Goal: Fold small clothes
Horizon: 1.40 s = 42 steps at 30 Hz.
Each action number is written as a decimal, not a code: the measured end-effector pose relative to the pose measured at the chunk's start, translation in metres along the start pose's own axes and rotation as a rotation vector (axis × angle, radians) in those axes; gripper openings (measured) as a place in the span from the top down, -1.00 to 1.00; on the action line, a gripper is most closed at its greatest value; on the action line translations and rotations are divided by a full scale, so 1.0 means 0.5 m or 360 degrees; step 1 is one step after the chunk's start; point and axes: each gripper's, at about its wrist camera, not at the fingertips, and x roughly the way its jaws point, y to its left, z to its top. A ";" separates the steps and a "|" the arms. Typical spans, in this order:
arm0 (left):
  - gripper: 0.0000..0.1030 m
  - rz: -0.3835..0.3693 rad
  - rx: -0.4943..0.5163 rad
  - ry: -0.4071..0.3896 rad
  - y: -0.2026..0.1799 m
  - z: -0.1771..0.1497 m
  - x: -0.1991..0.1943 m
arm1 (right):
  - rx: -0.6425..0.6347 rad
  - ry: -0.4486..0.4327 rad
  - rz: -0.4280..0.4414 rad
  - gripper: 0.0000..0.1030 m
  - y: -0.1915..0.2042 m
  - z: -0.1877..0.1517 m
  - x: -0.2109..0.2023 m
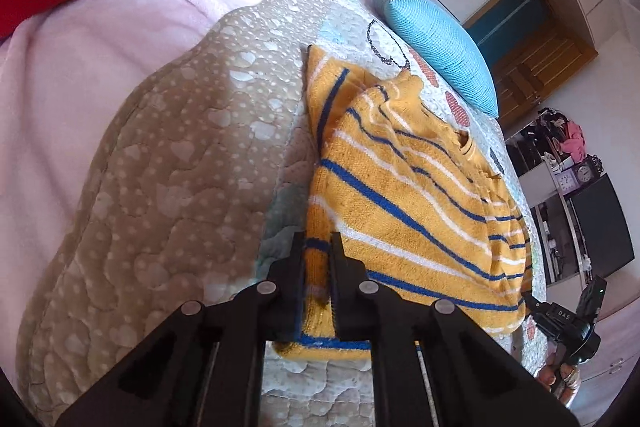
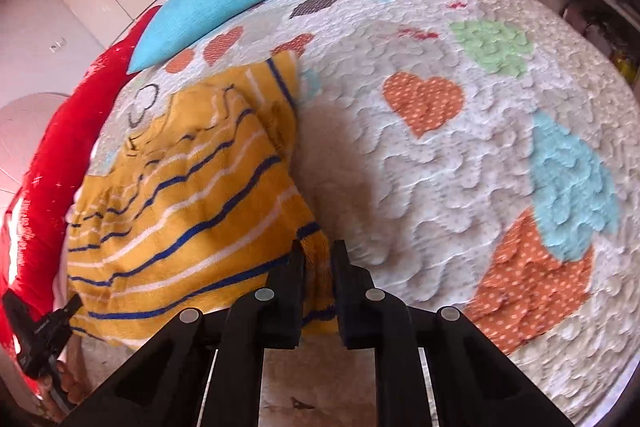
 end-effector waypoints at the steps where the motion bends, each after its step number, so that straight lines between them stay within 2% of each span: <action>1: 0.81 0.0020 0.0018 -0.0010 -0.003 -0.003 -0.003 | -0.0031 -0.0017 -0.0055 0.75 0.004 -0.001 -0.002; 5: 0.78 0.0097 0.0085 -0.0033 -0.013 -0.011 -0.005 | -0.0172 -0.0060 -0.0200 0.74 0.031 -0.007 -0.014; 7: 0.66 0.0110 0.0079 -0.0038 -0.006 -0.016 -0.009 | -0.0198 -0.0078 -0.0260 0.56 0.036 -0.007 -0.024; 8: 0.64 0.0099 0.0062 -0.0042 0.000 -0.019 -0.013 | -0.0197 -0.0091 -0.0270 0.47 0.036 -0.007 -0.035; 11: 0.54 0.0024 -0.0014 -0.0040 0.022 -0.023 -0.031 | -0.0247 -0.0190 -0.0307 0.40 0.054 -0.014 -0.085; 14: 0.40 -0.0002 -0.0073 -0.0054 0.038 -0.025 -0.047 | -0.0364 -0.0258 -0.0256 0.39 0.106 -0.020 -0.126; 16: 0.30 0.0009 -0.0093 -0.0077 0.043 -0.024 -0.054 | -0.0449 -0.0252 -0.0177 0.28 0.156 -0.027 -0.136; 18: 0.25 0.0026 -0.0095 -0.0091 0.043 -0.024 -0.058 | -0.0557 -0.0210 -0.0068 -0.01 0.221 -0.043 -0.129; 19: 0.20 0.0028 -0.0094 -0.0093 0.043 -0.024 -0.058 | -0.0618 -0.0179 -0.0008 -0.06 0.256 -0.051 -0.121; 25: 0.14 -0.0021 -0.0091 -0.0096 0.040 -0.030 -0.059 | -0.0893 0.0078 0.0260 -0.11 0.468 -0.101 -0.020; 31: 0.14 -0.0073 -0.0268 -0.0176 0.092 -0.021 -0.093 | -0.1023 0.0318 0.0322 -0.20 0.648 -0.109 0.100; 34: 0.13 -0.0093 -0.0351 -0.0247 0.124 -0.017 -0.121 | -0.1039 0.0343 0.0272 -0.26 0.706 -0.116 0.144; 36: 0.07 -0.0090 -0.0399 -0.0293 0.143 -0.015 -0.138 | -0.1071 0.0321 0.0207 -0.46 0.736 -0.124 0.161; 38: -0.03 -0.0079 -0.0451 -0.0316 0.161 -0.012 -0.145 | -0.1104 0.0284 0.0126 -0.58 0.760 -0.137 0.173; 40: -0.03 -0.0102 -0.0500 -0.0306 0.174 -0.011 -0.142 | -0.1161 0.0251 0.0018 -0.63 0.781 -0.156 0.186; 42: -0.03 -0.0132 -0.0533 -0.0291 0.181 -0.012 -0.139 | -0.1269 0.0194 -0.0148 -0.63 0.802 -0.178 0.202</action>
